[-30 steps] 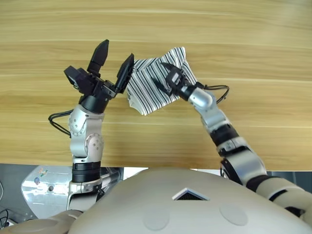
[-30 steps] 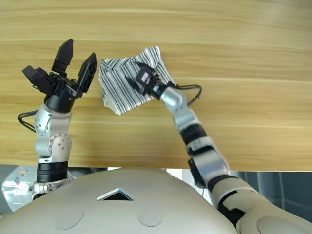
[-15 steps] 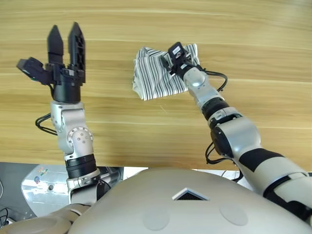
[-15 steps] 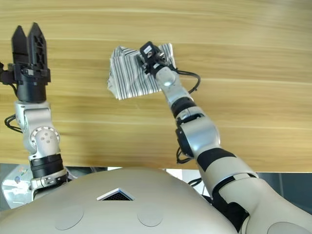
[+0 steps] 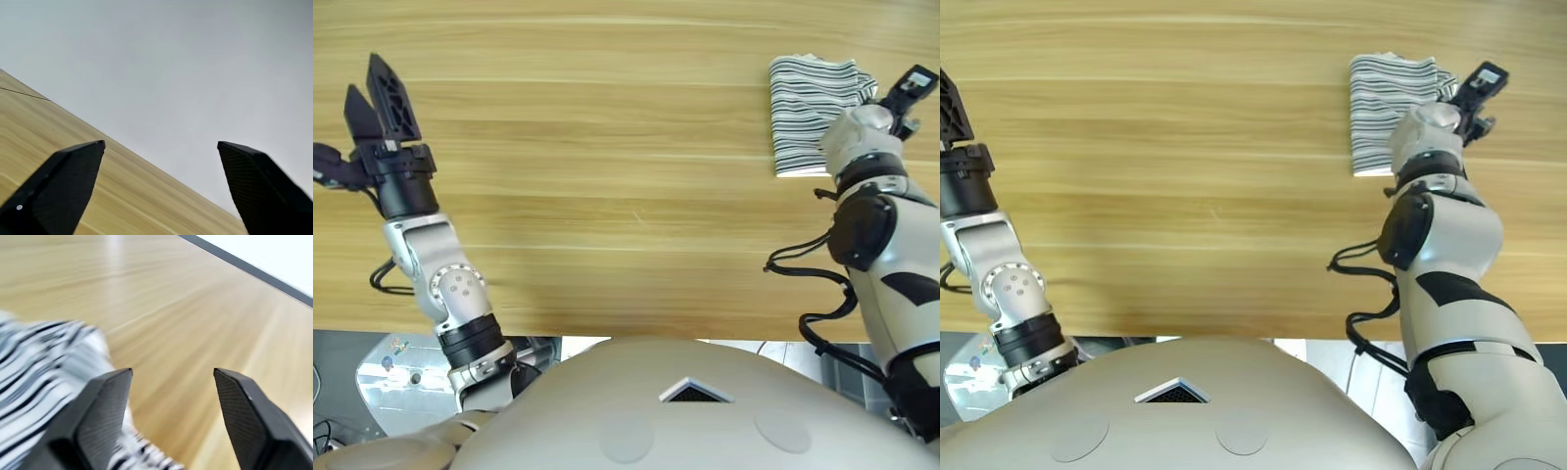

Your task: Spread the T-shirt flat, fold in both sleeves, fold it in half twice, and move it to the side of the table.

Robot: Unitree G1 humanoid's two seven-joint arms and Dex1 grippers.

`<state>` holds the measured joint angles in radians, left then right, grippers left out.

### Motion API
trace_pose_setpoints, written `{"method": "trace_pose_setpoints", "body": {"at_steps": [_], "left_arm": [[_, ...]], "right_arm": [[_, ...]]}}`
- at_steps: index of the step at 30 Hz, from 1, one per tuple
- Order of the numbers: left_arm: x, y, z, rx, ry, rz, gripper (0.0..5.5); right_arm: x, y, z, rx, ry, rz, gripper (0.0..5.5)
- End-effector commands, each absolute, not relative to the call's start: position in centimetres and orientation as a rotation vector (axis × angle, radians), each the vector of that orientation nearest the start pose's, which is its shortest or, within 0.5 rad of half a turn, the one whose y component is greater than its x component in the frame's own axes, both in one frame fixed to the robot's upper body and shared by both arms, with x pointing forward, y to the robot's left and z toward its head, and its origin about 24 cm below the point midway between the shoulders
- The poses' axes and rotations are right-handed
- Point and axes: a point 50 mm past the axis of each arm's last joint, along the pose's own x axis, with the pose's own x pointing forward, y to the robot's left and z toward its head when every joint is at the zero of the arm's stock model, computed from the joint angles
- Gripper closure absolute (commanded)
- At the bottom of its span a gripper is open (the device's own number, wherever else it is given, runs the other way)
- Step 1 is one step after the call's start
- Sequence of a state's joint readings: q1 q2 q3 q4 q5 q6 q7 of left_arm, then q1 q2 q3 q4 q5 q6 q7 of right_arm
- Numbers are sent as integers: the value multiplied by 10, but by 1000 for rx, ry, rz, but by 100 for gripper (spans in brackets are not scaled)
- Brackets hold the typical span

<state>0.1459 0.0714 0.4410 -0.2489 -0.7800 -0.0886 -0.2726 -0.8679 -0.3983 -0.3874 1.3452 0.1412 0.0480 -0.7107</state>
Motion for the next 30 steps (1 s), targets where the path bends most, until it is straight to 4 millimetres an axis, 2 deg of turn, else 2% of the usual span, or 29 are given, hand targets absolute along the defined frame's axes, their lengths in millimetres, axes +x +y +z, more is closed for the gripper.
{"method": "trace_pose_setpoints", "body": {"at_steps": [1,5,7,8,10,11,13,16,18,19,21,23,26,28,30], "left_arm": [[178,273,90,-501,-457,236,122],[176,275,86,-493,-442,258,122],[175,272,84,-484,-435,248,122],[178,268,83,-460,-421,223,122],[194,251,82,-389,-370,141,122],[207,243,82,-315,-353,117,122],[237,231,87,-139,-364,149,122],[279,214,90,33,-346,201,122],[309,192,82,76,-285,151,122],[323,180,81,74,-259,123,122],[346,165,75,36,-182,123,122],[350,154,56,79,-82,122,122],[330,142,25,71,-48,45,122],[312,145,14,107,-73,51,122],[299,151,8,149,-90,74,122]], "right_arm": [[328,-321,54,102,473,-1187,242],[329,-329,59,68,440,-1150,242],[339,-332,82,17,290,-1104,242],[348,-330,101,-12,155,-1056,242],[368,-308,139,-77,-140,-884,242],[377,-286,153,-112,-260,-767,242],[389,-231,159,-167,-393,-495,242],[388,-154,129,-275,-398,-113,242],[381,-121,103,-313,-327,50,242],[378,-114,93,-288,-286,85,242],[374,-113,77,-169,-185,85,242],[367,-120,57,-97,-105,57,242],[346,-132,29,-106,-65,1,242],[325,-138,9,-125,-56,-11,242],[307,-145,1,-161,-87,-26,242]]}}
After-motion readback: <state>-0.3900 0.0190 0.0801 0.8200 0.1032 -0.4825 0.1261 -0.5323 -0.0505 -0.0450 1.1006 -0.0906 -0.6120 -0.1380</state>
